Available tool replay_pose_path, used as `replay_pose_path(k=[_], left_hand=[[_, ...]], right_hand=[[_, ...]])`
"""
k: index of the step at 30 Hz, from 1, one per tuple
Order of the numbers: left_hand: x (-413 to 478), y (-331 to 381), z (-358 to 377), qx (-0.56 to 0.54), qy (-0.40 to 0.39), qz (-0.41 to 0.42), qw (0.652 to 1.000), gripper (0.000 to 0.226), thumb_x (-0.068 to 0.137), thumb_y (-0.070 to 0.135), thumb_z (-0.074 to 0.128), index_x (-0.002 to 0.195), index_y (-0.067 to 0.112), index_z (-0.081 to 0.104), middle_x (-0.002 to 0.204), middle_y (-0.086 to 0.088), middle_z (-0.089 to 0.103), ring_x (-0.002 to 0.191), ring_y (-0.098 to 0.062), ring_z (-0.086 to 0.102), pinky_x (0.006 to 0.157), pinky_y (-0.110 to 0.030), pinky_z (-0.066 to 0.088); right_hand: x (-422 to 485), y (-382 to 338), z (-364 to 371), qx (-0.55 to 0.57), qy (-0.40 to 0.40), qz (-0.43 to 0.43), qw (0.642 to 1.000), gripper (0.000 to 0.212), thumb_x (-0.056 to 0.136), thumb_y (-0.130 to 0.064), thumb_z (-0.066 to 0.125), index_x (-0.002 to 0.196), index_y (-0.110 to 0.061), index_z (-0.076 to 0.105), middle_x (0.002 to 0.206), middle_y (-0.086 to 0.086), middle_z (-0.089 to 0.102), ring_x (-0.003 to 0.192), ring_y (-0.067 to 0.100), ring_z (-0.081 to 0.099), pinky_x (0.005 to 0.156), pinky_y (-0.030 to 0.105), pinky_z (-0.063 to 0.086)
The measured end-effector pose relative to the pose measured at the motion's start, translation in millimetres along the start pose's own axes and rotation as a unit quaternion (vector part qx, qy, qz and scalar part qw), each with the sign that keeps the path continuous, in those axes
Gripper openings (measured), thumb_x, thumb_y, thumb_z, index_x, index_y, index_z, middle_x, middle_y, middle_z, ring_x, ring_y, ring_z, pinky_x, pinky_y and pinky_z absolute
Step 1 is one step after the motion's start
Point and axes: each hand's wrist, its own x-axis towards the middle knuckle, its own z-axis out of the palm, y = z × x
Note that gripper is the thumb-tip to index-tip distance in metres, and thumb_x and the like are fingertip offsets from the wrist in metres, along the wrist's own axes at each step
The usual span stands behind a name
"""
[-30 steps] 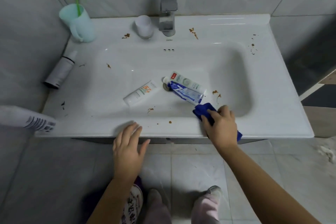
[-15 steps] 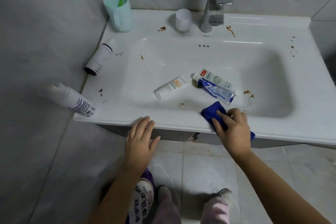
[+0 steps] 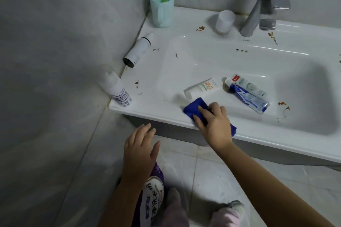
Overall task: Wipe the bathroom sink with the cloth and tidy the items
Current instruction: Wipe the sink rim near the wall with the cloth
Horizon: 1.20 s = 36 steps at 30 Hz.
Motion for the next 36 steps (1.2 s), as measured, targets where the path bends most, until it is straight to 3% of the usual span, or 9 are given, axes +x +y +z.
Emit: replay_pose_path(k=[5, 10, 13, 16, 18, 22, 27, 30, 36], left_hand=[[-3, -3, -8, 0.003, 0.022, 0.002, 1.0, 0.052, 0.099, 0.039, 0.03, 0.106, 0.002, 0.065, 0.111, -0.015, 0.064, 0.106, -0.021, 0.05, 0.086, -0.035, 0.045], [-4, -7, -3, 0.009, 0.045, -0.005, 0.999, 0.052, 0.099, 0.039, 0.03, 0.103, 0.003, 0.066, 0.109, -0.014, 0.066, 0.104, -0.023, 0.056, 0.089, -0.031, 0.044], [-3, -4, -2, 0.012, 0.038, -0.005, 0.999, 0.051, 0.099, 0.038, 0.031, 0.102, 0.003, 0.067, 0.109, -0.014, 0.066, 0.1, -0.028, 0.062, 0.087, -0.033, 0.045], [-3, -11, -3, 0.015, 0.039, 0.012, 0.999, 0.048, 0.099, 0.038, 0.031, 0.105, 0.004, 0.064, 0.109, -0.014, 0.066, 0.101, -0.027, 0.06, 0.085, -0.035, 0.047], [-3, -15, -6, 0.014, 0.041, 0.012, 0.999, 0.048, 0.099, 0.038, 0.032, 0.106, 0.004, 0.063, 0.109, -0.015, 0.065, 0.101, -0.027, 0.059, 0.085, -0.036, 0.048], [-4, -11, -6, 0.002, 0.046, -0.001, 0.999, 0.045, 0.099, 0.04, 0.031, 0.11, 0.006, 0.058, 0.107, -0.016, 0.065, 0.102, -0.024, 0.056, 0.086, -0.035, 0.046], [1, 3, -4, -0.01, 0.005, -0.001, 1.0, 0.053, 0.099, 0.039, 0.029, 0.103, 0.003, 0.067, 0.109, -0.013, 0.066, 0.101, -0.027, 0.061, 0.089, -0.033, 0.043], [1, 3, -4, -0.003, -0.005, 0.009, 1.0, 0.05, 0.097, 0.038, 0.032, 0.104, 0.003, 0.067, 0.11, -0.013, 0.066, 0.101, -0.027, 0.061, 0.088, -0.033, 0.045], [13, 16, -1, -0.03, -0.009, 0.013, 0.999, 0.052, 0.098, 0.04, 0.032, 0.107, 0.002, 0.066, 0.112, -0.013, 0.064, 0.108, -0.022, 0.05, 0.092, -0.033, 0.038]], right_hand=[[56, -66, 34, 0.028, -0.102, 0.005, 0.994, 0.035, 0.092, -0.033, 0.048, 0.12, -0.014, 0.056, 0.114, 0.011, 0.047, 0.101, 0.03, 0.043, 0.073, 0.037, 0.044], [6, -25, 2, 0.055, -0.086, -0.092, 0.99, 0.032, 0.077, -0.022, 0.07, 0.106, -0.01, 0.066, 0.093, 0.014, 0.055, 0.079, 0.031, 0.052, 0.061, 0.041, 0.05], [-2, -7, -7, 0.041, -0.055, -0.046, 0.997, 0.031, 0.074, -0.018, 0.074, 0.103, -0.008, 0.068, 0.089, 0.015, 0.055, 0.076, 0.032, 0.051, 0.059, 0.043, 0.05], [42, -42, 22, 0.022, -0.066, 0.02, 0.997, 0.03, 0.085, -0.029, 0.062, 0.108, -0.011, 0.064, 0.099, 0.015, 0.052, 0.091, 0.036, 0.048, 0.07, 0.043, 0.048], [53, -70, 39, 0.028, -0.098, -0.022, 0.994, 0.031, 0.086, -0.031, 0.058, 0.11, -0.013, 0.061, 0.105, 0.015, 0.051, 0.095, 0.034, 0.047, 0.072, 0.044, 0.048], [7, -58, 22, 0.035, -0.115, -0.112, 0.986, 0.033, 0.074, -0.024, 0.073, 0.103, -0.012, 0.065, 0.093, 0.013, 0.056, 0.078, 0.031, 0.053, 0.058, 0.04, 0.049], [-21, 15, -27, -0.004, -0.024, 0.032, 0.999, 0.03, 0.076, -0.024, 0.073, 0.102, -0.01, 0.068, 0.09, 0.015, 0.055, 0.076, 0.033, 0.053, 0.056, 0.038, 0.048], [9, -4, -9, -0.032, -0.018, 0.121, 0.992, 0.028, 0.081, -0.028, 0.066, 0.103, -0.01, 0.068, 0.095, 0.018, 0.054, 0.086, 0.039, 0.051, 0.064, 0.04, 0.045], [0, -39, 14, 0.0, -0.044, -0.035, 0.998, 0.034, 0.074, -0.028, 0.074, 0.103, -0.012, 0.067, 0.088, 0.014, 0.057, 0.073, 0.032, 0.054, 0.052, 0.035, 0.045]])
